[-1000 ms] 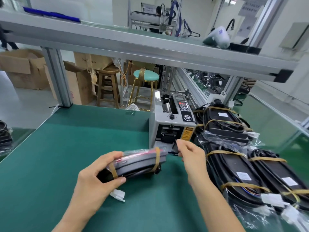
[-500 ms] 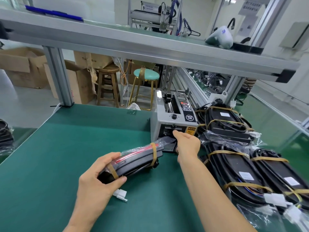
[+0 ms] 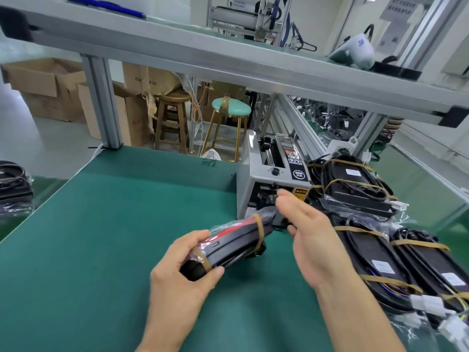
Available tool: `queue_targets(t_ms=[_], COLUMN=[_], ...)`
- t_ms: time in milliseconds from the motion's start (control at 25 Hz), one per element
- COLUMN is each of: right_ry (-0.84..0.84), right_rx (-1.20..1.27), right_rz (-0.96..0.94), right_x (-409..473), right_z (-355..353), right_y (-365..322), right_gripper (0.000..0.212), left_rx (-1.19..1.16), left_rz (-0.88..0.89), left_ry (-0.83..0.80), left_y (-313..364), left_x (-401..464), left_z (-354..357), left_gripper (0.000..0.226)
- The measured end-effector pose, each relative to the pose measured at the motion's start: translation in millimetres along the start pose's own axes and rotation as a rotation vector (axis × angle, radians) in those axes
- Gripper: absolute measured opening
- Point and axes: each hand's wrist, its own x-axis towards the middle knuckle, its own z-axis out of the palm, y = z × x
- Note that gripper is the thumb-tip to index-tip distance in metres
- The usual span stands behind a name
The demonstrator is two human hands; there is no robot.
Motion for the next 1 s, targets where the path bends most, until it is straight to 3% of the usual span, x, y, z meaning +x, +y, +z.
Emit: queue_targets(t_ms=[120, 440, 1000], right_ry=[-0.183, -0.093, -0.055], right_rx=[-0.16, -0.513, -0.571], right_rz=[-0.08, -0.131, -0.127], right_x=[-29, -41, -43], right_z=[17, 28, 33], right_y=[9, 33, 40], right_gripper=[0.007, 0.015, 0.009], left_rx=[0.036, 0.048, 0.047], left_rz=[0.044, 0.062, 0.064], left_ry=[0.012, 0.058, 0.073], left_y=[3, 6, 5], left_x=[-9, -15, -17], left_z=[10, 14, 19], left_gripper=[0.065, 0.055, 0.052])
